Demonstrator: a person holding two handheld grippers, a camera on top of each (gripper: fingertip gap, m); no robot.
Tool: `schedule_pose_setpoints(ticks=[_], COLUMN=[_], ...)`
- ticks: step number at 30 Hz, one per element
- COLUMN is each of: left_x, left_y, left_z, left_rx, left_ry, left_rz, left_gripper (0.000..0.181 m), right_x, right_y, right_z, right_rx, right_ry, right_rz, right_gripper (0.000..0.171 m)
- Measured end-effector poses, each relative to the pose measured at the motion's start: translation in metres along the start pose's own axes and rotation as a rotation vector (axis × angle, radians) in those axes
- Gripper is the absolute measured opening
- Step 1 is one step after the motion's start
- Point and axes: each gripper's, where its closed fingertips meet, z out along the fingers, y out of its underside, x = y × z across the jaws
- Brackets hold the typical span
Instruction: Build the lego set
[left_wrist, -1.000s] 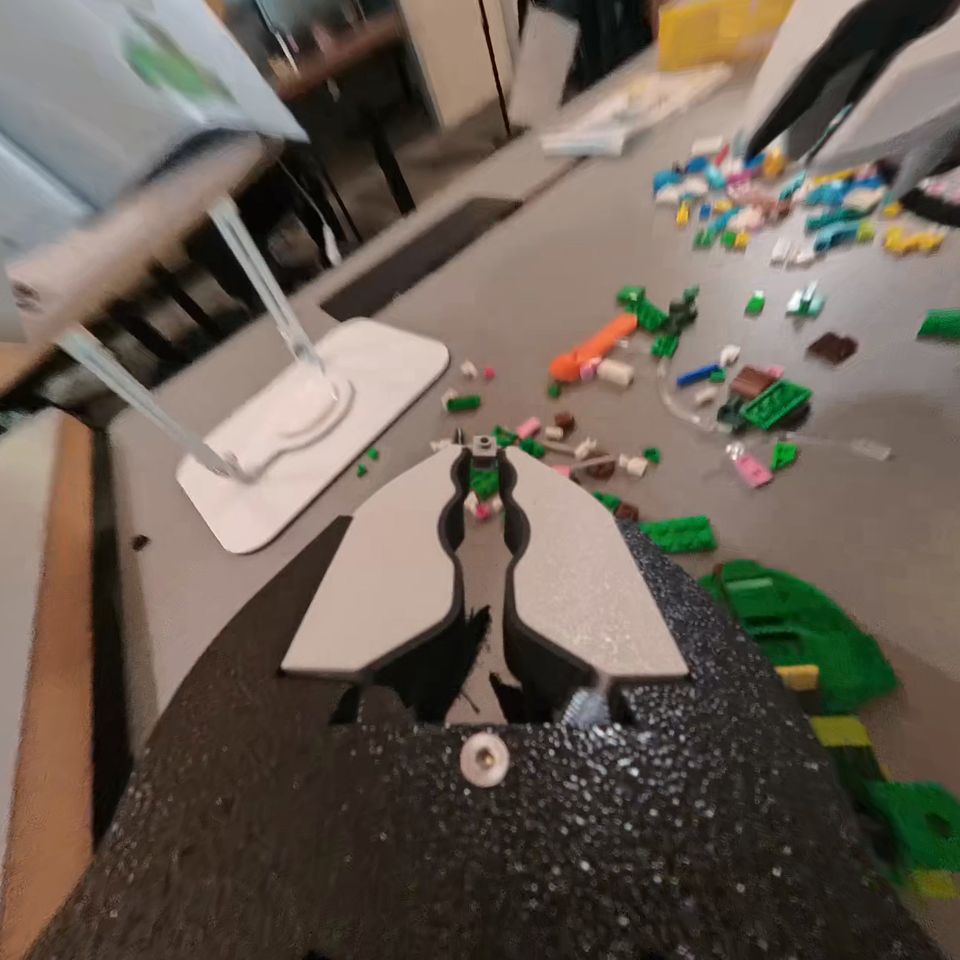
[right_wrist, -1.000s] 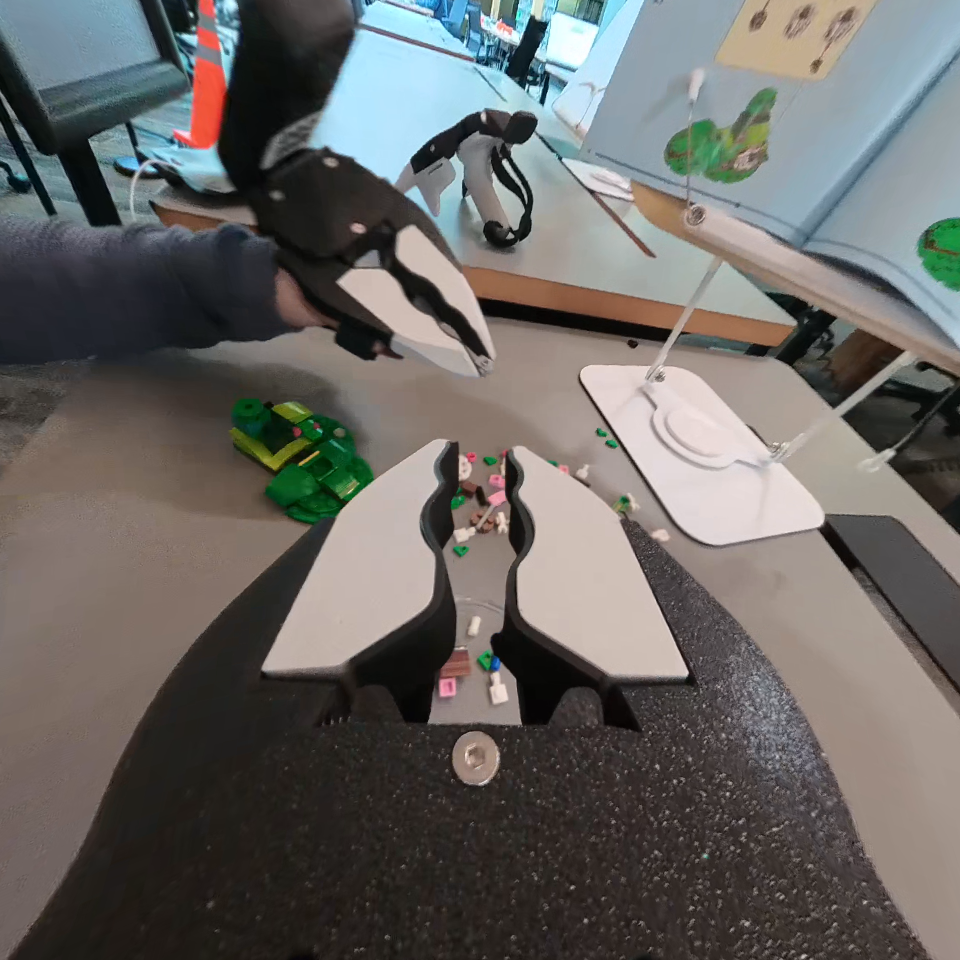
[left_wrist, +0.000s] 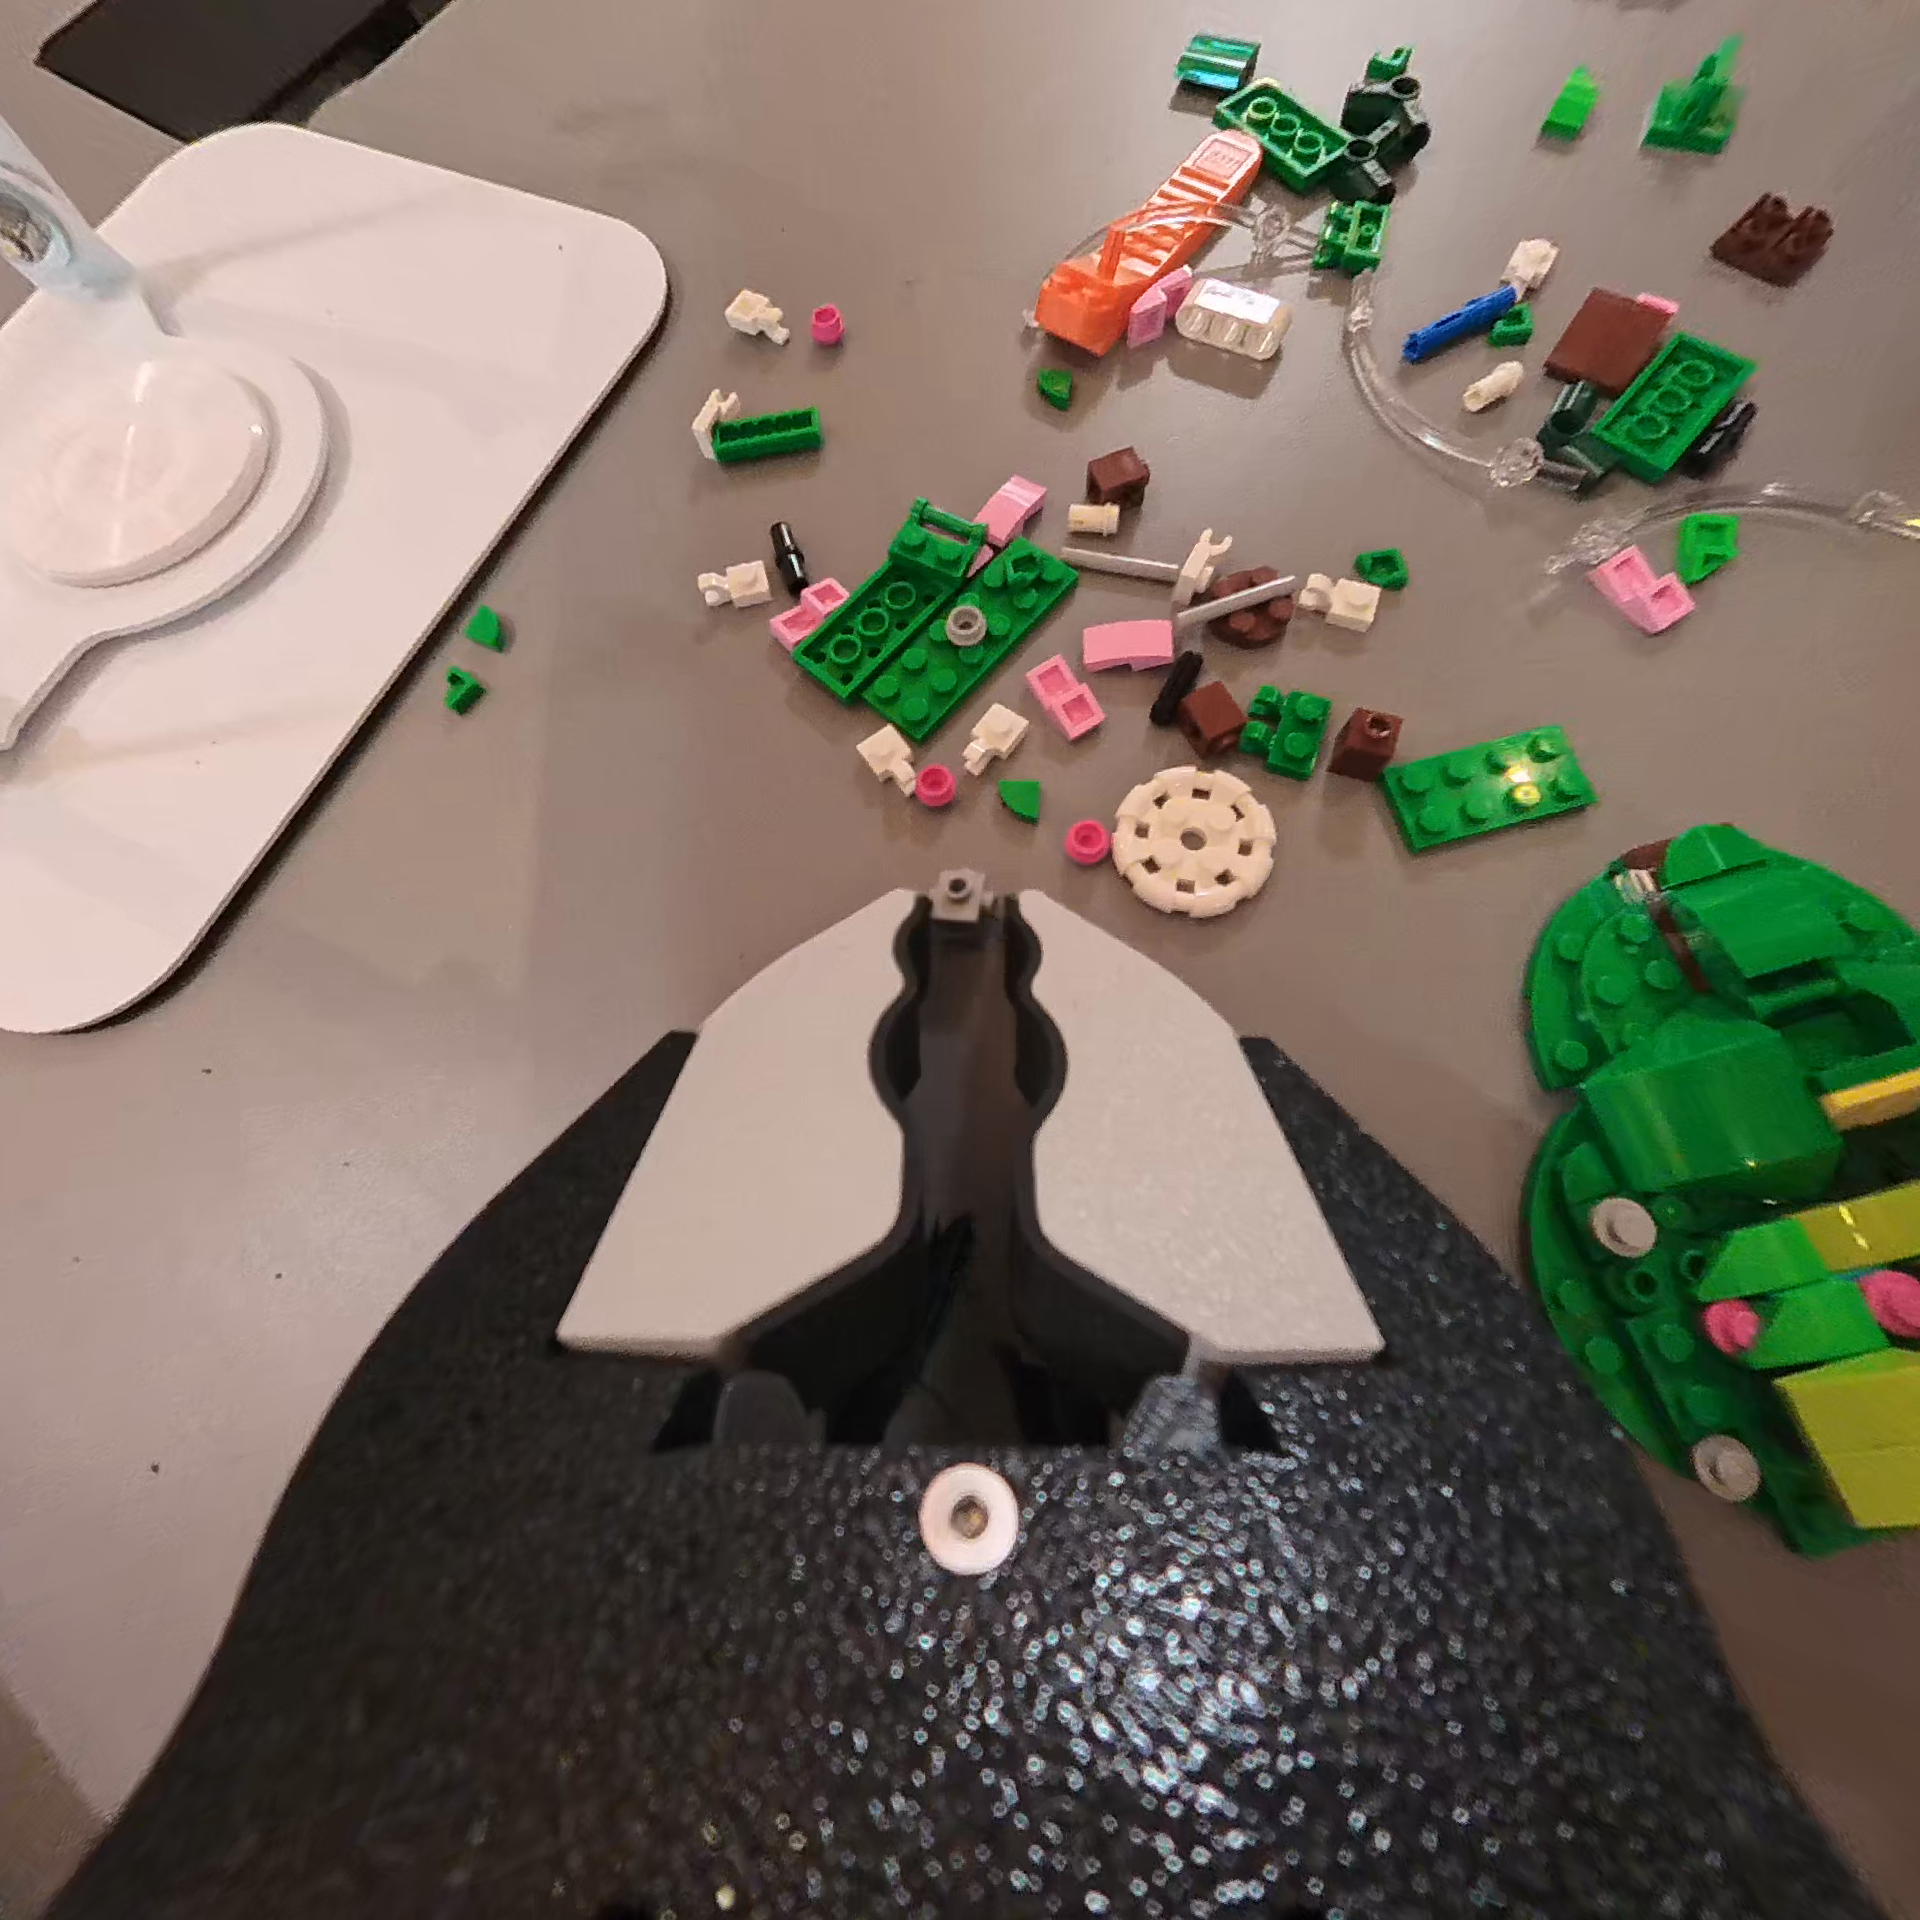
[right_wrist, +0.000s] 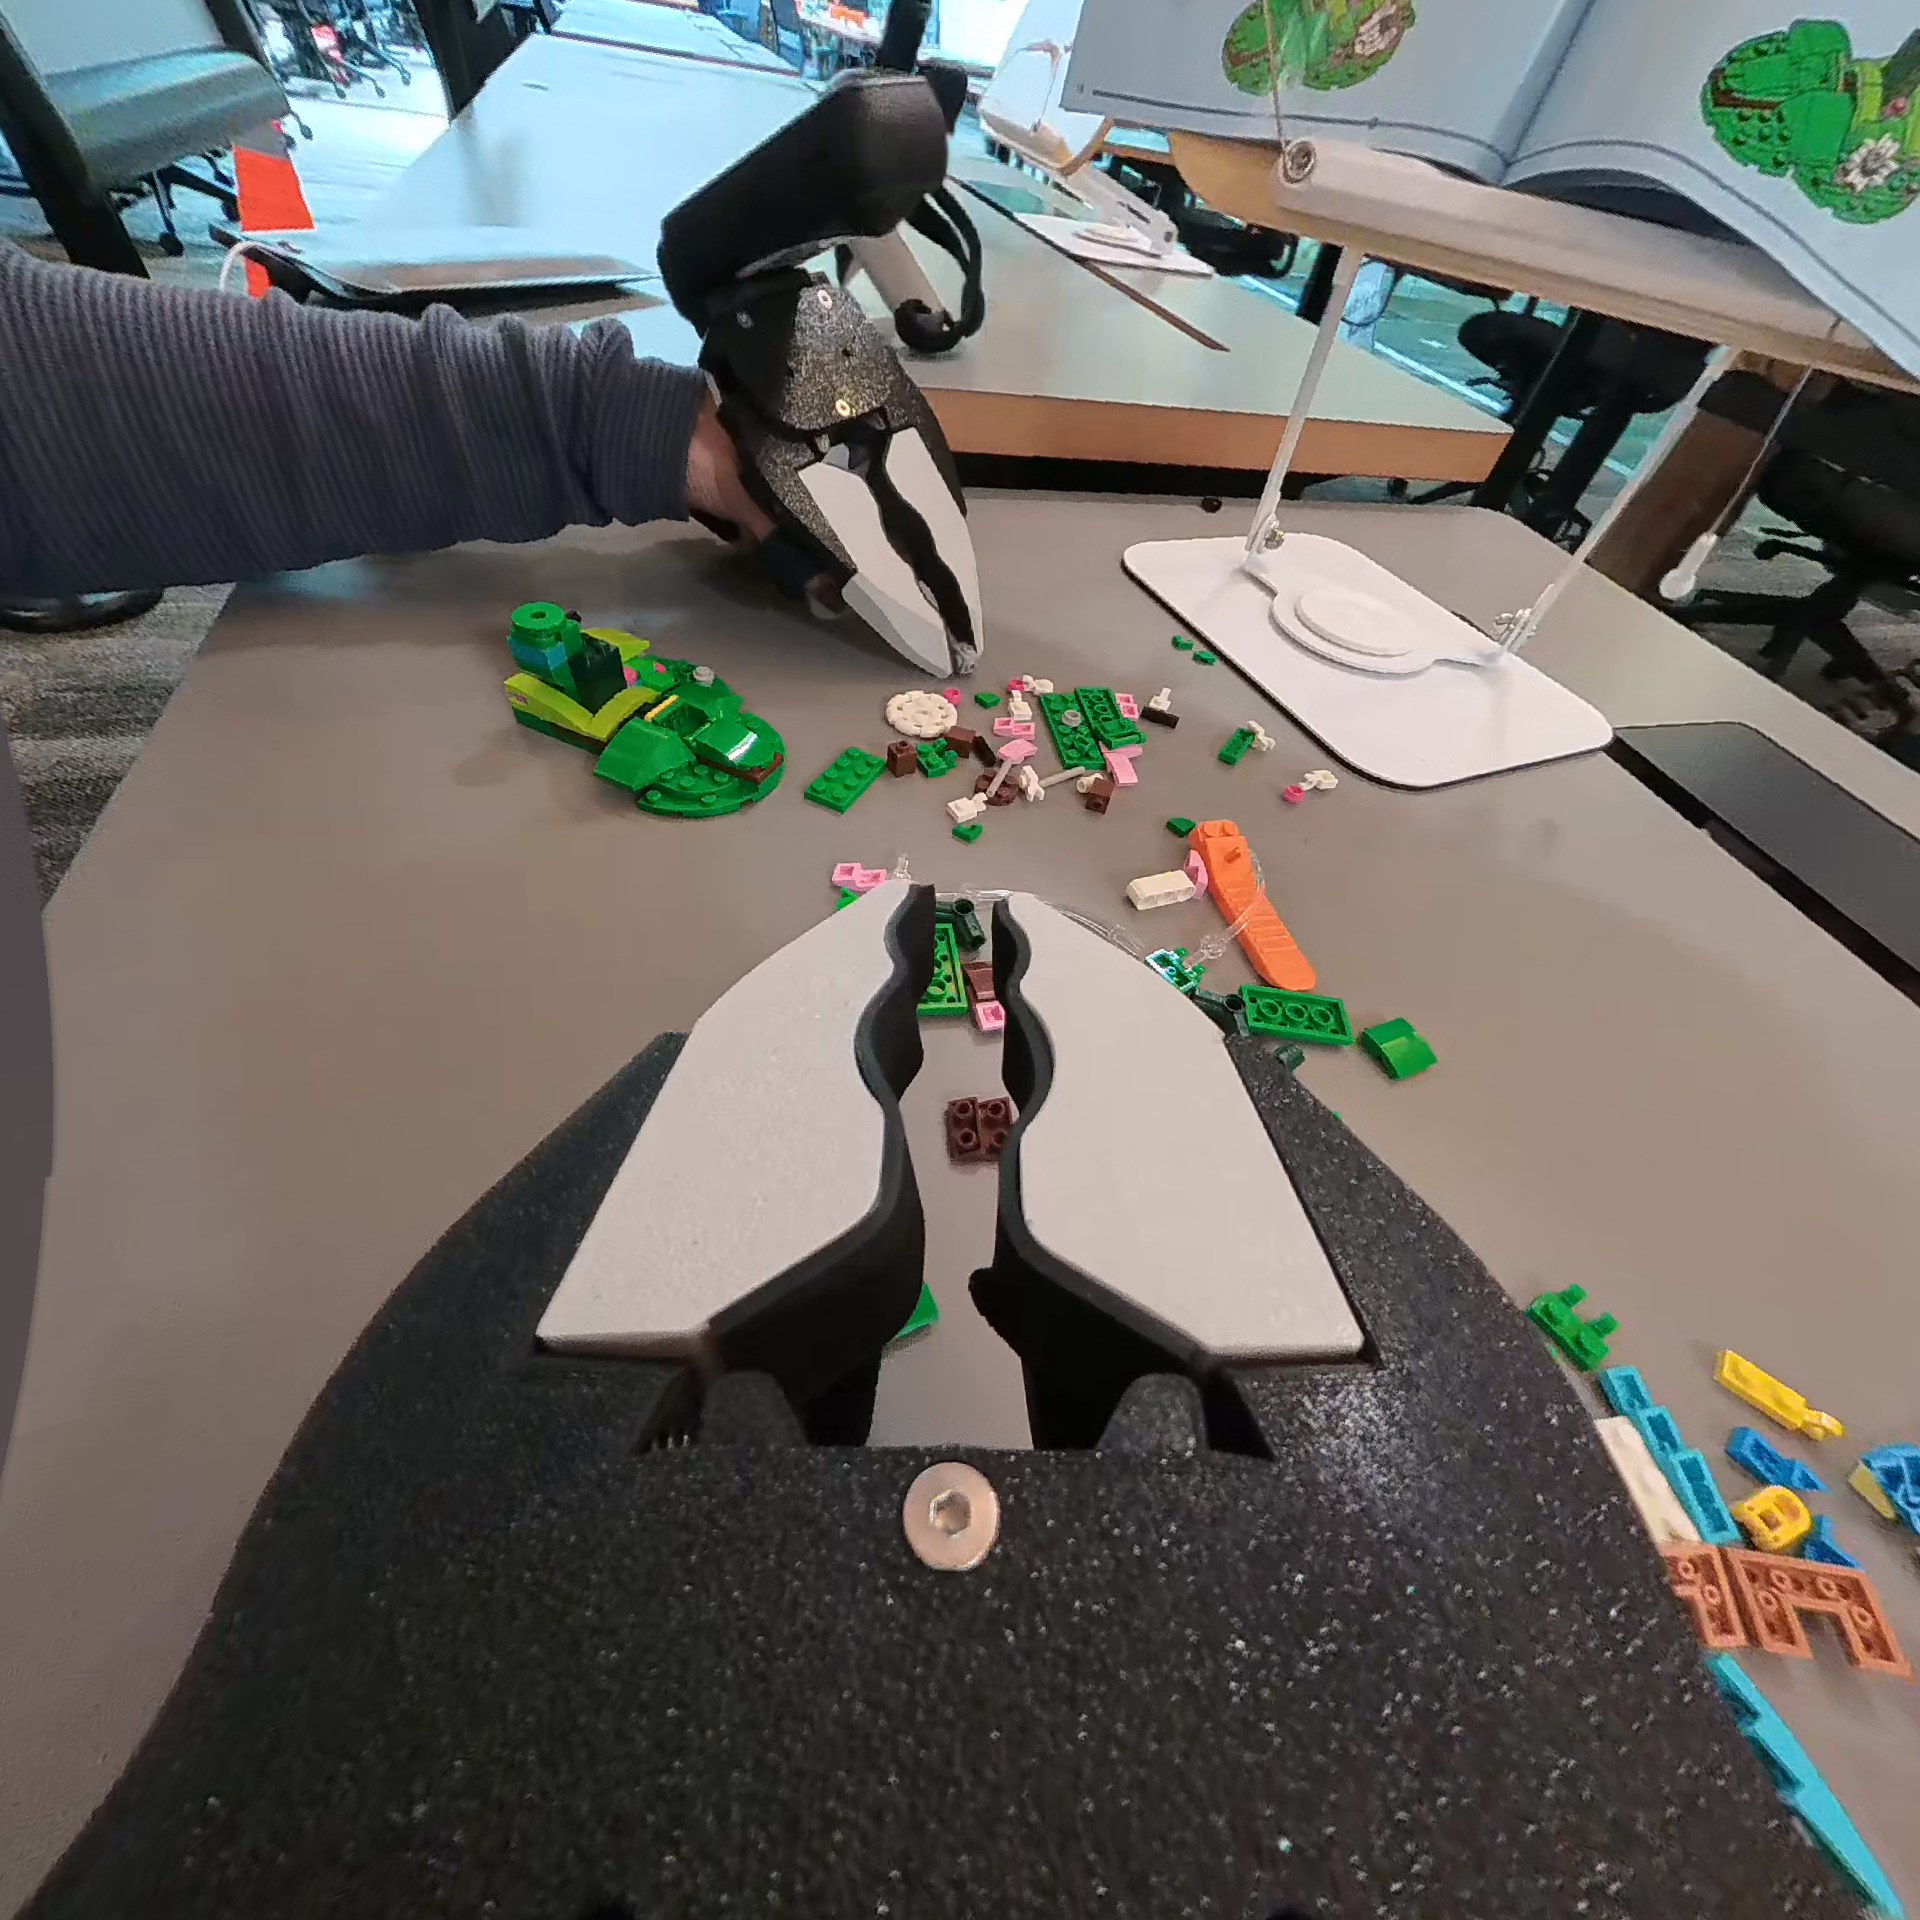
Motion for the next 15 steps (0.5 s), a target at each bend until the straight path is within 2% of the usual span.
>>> schedule_pose_setpoints(ticks=[7,15], left_x=[0.003,0.004], left_y=[0.005,0.013], left_z=[-0.006,-0.014], left_rx=[-0.003,-0.006], left_ry=[0.019,0.039], left_rz=[-0.051,-0.099], left_gripper=[0.028,0.034], right_x=[0.003,0.017], right_y=[0.004,0.005], right_z=[-0.005,-0.016], right_rx=[0.010,0.047], right_ry=[-0.004,0.015], right_rz=[0.028,0.089], right_gripper=[0.009,0.009])
